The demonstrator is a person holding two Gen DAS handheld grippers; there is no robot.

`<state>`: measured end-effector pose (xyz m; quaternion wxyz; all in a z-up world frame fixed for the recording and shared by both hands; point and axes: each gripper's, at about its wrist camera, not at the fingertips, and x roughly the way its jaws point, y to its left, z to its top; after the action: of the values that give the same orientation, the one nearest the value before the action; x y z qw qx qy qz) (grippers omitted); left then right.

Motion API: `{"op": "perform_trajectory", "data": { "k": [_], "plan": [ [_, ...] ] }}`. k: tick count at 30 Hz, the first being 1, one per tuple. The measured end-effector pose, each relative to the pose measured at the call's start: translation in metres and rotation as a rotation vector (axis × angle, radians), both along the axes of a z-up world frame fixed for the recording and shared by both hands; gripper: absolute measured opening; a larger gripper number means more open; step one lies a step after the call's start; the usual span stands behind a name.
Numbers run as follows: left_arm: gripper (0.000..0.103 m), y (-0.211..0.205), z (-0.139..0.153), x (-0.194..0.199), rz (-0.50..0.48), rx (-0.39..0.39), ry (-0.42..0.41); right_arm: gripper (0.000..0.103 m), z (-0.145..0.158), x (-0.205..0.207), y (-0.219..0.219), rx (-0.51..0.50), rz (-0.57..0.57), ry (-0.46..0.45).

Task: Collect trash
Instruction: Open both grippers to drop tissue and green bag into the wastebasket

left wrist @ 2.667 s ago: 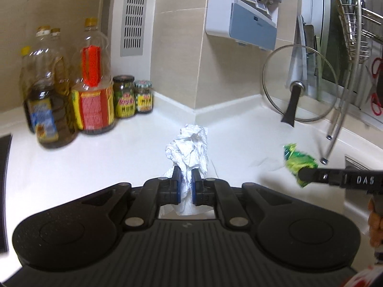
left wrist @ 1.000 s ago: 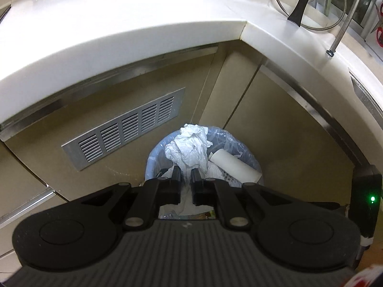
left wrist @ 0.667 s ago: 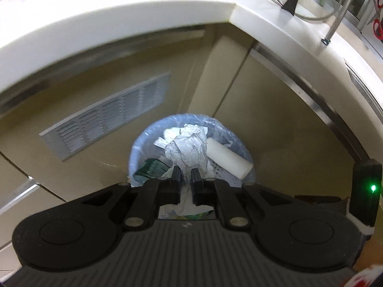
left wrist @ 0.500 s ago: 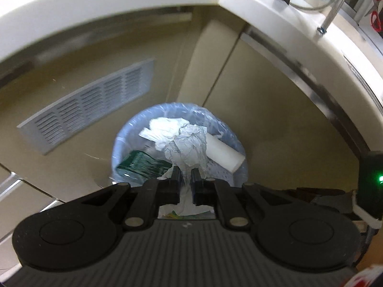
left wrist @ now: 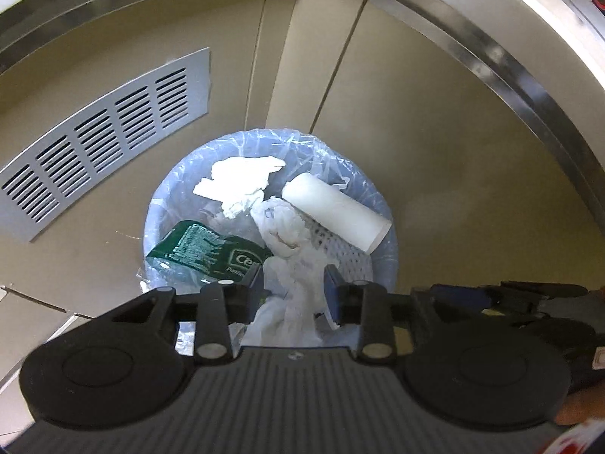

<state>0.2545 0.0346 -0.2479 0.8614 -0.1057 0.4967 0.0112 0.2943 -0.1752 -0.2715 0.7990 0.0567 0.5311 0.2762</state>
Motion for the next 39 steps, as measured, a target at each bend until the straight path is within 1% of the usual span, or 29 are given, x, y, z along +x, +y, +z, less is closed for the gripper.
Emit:
{"op": "perform_trajectory", "data": {
  "k": [4,6,7,8,9,13,15,18,20,23,28,31,34,39],
  "plan": [
    [0.030,0.008,0.007,-0.006,0.030,0.028,-0.019,0.054,0.004,-0.002,0.006,0.039,0.038,-0.035],
    [0.029,0.017,0.010,-0.010,0.064,0.032,-0.021,0.052,0.008,-0.007,0.013,0.059,0.083,-0.083],
    [0.028,0.021,0.012,-0.012,0.083,0.036,-0.024,0.048,0.011,-0.009,0.018,0.065,0.109,-0.114],
    [0.028,0.026,0.014,-0.015,0.102,0.041,-0.027,0.035,0.013,-0.012,0.023,0.074,0.139,-0.141],
    [0.028,0.031,0.016,-0.017,0.122,0.046,-0.030,0.030,0.015,-0.014,0.029,0.081,0.171,-0.159],
    [0.028,0.053,0.021,-0.026,0.202,0.055,-0.036,0.030,0.016,-0.018,0.053,0.083,0.255,-0.244],
    [0.028,0.062,0.022,-0.031,0.233,0.064,-0.036,0.030,0.014,-0.020,0.066,0.055,0.308,-0.289],
    [0.028,0.073,0.021,-0.038,0.277,0.067,-0.030,0.030,0.001,-0.026,0.087,0.002,0.413,-0.326],
    [0.028,0.078,0.020,-0.041,0.296,0.069,-0.024,0.030,-0.011,-0.031,0.098,-0.051,0.482,-0.328],
    [0.028,0.082,0.018,-0.047,0.316,0.067,-0.019,0.030,-0.031,-0.036,0.108,-0.119,0.555,-0.345],
    [0.028,0.086,0.017,-0.054,0.340,0.064,-0.012,0.030,-0.059,-0.024,0.114,-0.193,0.564,-0.287],
    [0.028,0.088,0.015,-0.056,0.353,0.067,-0.007,0.030,-0.068,-0.013,0.114,-0.195,0.537,-0.245],
    [0.028,0.089,0.016,-0.058,0.357,0.071,-0.002,0.030,-0.072,-0.008,0.112,-0.185,0.520,-0.217],
    [0.028,0.085,0.022,-0.057,0.348,0.081,-0.004,0.031,-0.057,-0.004,0.094,-0.115,0.438,-0.170]
  ]
}}
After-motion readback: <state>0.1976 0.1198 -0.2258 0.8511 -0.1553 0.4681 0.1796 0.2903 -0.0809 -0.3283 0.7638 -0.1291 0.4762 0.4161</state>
